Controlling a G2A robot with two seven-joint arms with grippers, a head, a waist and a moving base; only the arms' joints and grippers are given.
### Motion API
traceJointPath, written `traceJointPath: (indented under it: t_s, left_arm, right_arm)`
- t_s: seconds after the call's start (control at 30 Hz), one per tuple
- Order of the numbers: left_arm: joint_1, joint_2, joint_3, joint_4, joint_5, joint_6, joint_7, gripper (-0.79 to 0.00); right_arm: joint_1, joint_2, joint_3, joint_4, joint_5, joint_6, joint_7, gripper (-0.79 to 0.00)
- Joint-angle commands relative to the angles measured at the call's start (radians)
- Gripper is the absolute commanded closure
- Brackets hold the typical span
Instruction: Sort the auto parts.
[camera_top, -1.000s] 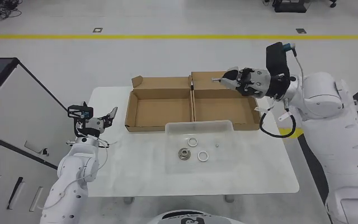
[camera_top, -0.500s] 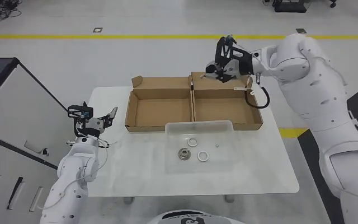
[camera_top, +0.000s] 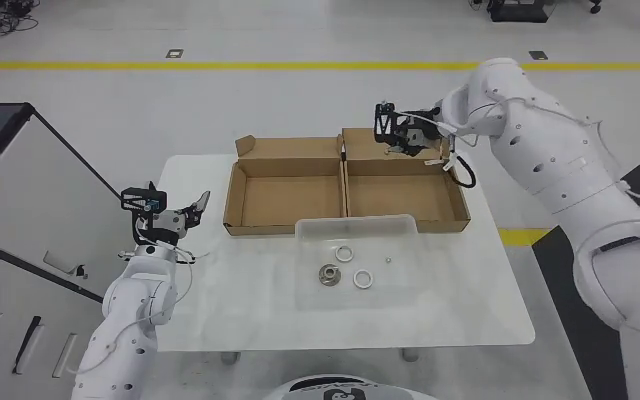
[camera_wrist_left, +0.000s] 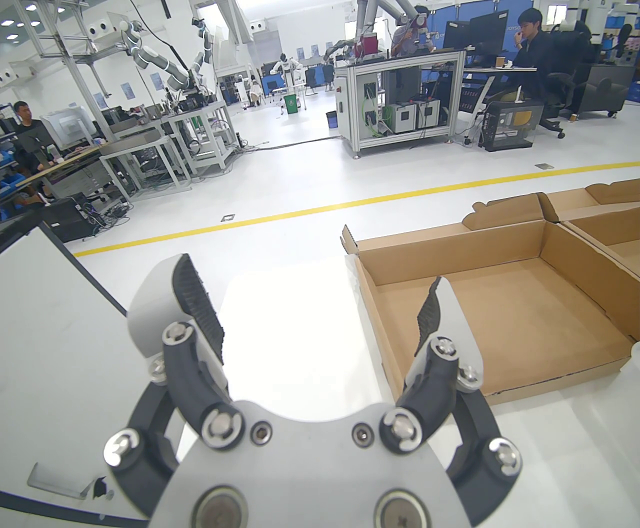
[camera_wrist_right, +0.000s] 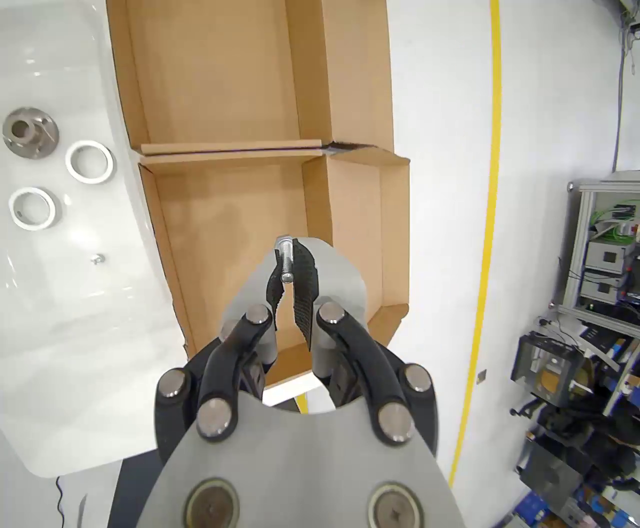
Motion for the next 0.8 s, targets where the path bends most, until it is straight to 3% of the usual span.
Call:
traceJointPath:
  t_s: [0.0, 0.43, 0.77]
  left_arm:
    - [0.0, 0.0, 0.0, 0.0, 0.0, 0.0, 0.0, -0.785]
    - [0.0, 0.0, 0.0, 0.0, 0.0, 0.0, 0.0, -0.785]
    - [0.0, 0.0, 0.0, 0.0, 0.0, 0.0, 0.0, -0.785]
  right_arm:
    - [0.02, -0.008, -0.036, 0.035, -0.006, -0.007, -0.007, 0.0]
    - [0.044, -0.085, -0.203, 0.223, -0.023, 0.003, 0.003, 0.0]
    - [0.013, -0.122, -0.245, 0.331, -0.066, 0.04, 0.01, 0.0]
